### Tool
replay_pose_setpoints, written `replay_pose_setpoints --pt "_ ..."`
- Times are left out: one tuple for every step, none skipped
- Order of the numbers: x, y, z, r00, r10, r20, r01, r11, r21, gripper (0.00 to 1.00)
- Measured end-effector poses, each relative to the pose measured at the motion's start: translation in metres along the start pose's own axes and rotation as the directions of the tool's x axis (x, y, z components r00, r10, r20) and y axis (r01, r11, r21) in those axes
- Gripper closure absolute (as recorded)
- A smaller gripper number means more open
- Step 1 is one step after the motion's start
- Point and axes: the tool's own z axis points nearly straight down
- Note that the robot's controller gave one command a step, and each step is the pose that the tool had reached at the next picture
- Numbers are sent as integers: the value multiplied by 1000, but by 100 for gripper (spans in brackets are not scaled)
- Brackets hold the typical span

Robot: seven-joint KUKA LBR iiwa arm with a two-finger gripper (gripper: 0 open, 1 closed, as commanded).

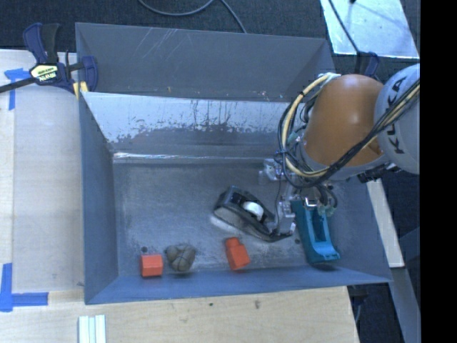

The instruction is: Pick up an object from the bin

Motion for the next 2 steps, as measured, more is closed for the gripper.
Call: replay_pose_setpoints --pt "-2 0 -4 1000 -1 9 1 1000 1 0" --pt "-16 0 36 988 152 12 -152 988 0 0"
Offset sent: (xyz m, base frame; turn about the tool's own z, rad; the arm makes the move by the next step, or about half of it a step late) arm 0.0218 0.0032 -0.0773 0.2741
